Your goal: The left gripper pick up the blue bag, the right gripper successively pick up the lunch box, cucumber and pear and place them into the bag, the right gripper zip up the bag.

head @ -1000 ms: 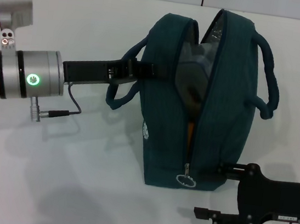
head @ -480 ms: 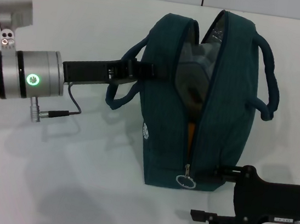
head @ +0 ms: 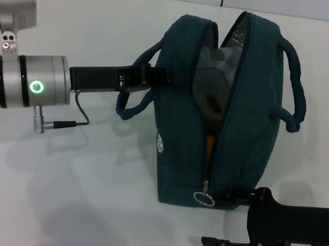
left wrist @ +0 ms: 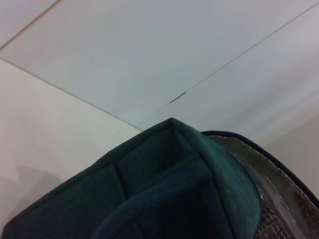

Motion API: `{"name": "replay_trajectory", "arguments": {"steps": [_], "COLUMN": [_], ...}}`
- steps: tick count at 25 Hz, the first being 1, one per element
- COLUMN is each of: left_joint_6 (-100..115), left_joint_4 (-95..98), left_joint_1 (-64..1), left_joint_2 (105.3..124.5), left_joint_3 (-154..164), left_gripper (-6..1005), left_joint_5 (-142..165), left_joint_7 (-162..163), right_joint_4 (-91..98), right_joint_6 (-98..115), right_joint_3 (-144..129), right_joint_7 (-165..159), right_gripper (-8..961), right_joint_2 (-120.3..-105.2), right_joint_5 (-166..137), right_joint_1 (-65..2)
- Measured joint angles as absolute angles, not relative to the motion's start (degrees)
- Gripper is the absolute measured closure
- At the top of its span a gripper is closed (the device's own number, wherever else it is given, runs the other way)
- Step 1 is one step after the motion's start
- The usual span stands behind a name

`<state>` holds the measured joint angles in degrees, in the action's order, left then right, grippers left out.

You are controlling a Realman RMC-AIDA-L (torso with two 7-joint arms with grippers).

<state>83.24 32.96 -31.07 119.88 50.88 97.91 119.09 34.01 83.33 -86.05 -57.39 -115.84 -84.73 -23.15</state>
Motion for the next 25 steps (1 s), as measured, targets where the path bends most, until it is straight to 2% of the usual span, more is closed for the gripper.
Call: {"name": "replay_trajectory", "arguments": {"steps": [14, 20, 25], "left_joint_6": [83.2, 83.2, 83.2], "left_joint_4": [32.7, 32.5, 32.5], "left_joint_1": [-31.4, -31.4, -31.4], "left_joint_2": [119.88, 119.88, 119.89], "left_joint_3": [50.9, 50.9, 50.9], "left_gripper": [948, 948, 948], "left_joint_5": [97.9, 97.9, 97.8], "left_joint_7": [119.1, 119.1, 118.9], "right_joint_4": [34.0, 34.0, 33.9], "right_joint_6": [81.1, 80.6, 79.6], "right_joint_3": [-87.0, -87.8, -88.7], "right_joint_7": [-57.4, -57.4, -57.4], "right_gripper": [278, 330, 472], "right_joint_2": [-115.84, -115.84, -115.84], "right_joint_5": [-81.9, -81.2, -80.9], "right_joint_1": [-23.3, -23.8, -24.1]}}
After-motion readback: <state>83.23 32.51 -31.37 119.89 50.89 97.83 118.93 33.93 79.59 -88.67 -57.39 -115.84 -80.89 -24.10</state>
